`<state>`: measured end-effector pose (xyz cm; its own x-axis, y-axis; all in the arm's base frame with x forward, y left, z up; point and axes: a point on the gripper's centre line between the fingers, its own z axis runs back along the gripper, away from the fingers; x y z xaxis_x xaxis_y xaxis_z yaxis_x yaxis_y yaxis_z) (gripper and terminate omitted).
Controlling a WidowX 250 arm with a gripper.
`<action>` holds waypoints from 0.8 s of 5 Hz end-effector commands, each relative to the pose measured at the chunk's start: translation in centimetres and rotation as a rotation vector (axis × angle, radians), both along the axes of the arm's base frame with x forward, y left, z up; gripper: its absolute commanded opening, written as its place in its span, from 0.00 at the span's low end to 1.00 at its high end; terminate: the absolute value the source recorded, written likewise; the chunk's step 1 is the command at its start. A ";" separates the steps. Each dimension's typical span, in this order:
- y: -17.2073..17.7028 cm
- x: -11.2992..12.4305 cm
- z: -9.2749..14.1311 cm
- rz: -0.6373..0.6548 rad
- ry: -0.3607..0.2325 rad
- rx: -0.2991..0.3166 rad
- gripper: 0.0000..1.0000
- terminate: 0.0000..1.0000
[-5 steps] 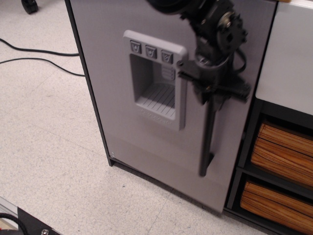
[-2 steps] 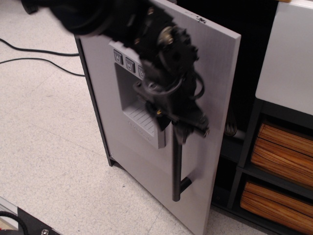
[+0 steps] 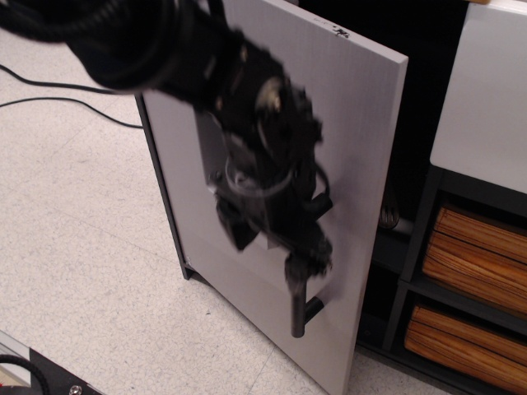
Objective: Open fridge
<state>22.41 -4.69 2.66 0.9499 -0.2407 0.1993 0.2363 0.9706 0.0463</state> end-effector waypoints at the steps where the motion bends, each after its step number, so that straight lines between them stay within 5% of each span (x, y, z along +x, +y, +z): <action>1: -5.7 1.2 -1.8 -0.072 0.061 -0.014 1.00 0.00; 4: -11.2 4.8 -3.7 -0.037 0.023 -0.016 1.00 0.00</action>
